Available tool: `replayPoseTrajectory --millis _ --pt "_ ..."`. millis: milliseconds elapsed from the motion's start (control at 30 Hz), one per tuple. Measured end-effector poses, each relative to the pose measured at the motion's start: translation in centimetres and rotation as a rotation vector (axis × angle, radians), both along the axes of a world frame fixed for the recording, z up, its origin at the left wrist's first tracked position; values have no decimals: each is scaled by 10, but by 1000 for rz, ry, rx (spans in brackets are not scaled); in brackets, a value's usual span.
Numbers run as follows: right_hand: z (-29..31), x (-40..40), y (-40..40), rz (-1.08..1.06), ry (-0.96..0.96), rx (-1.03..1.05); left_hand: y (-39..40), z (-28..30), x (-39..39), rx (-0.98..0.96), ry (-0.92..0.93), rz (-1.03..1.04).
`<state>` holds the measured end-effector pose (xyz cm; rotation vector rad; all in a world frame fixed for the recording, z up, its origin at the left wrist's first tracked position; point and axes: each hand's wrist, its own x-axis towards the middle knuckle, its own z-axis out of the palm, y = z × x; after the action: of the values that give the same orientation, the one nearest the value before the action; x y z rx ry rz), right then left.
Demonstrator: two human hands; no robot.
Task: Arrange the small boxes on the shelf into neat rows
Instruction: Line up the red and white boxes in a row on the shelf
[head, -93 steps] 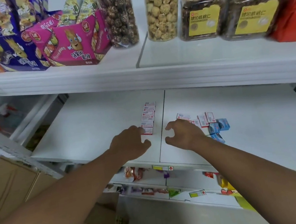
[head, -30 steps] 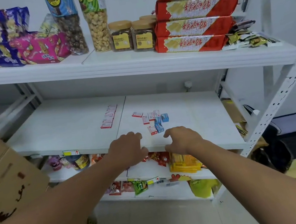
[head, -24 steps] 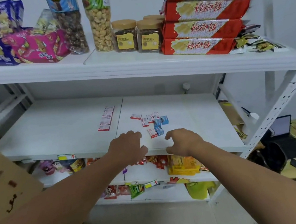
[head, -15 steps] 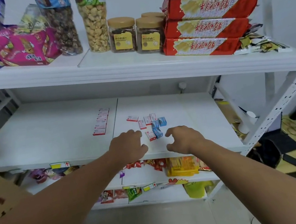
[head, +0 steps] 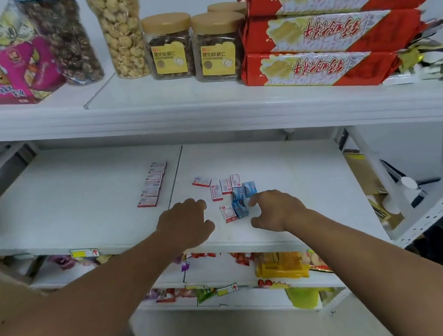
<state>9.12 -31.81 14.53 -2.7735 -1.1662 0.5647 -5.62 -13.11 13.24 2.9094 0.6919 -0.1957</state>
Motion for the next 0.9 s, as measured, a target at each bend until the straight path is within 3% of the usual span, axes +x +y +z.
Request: replayPoseTrajectory --millis 433,667,900 --pt "-37 94 21 155 107 -39 -2 -48 67 -78 116 183" --pt "-54 127 50 144 84 -50 20 -65 111 -62 98 218" --pt "-84 155 84 118 51 -65 49 -118 153 -70 33 274"
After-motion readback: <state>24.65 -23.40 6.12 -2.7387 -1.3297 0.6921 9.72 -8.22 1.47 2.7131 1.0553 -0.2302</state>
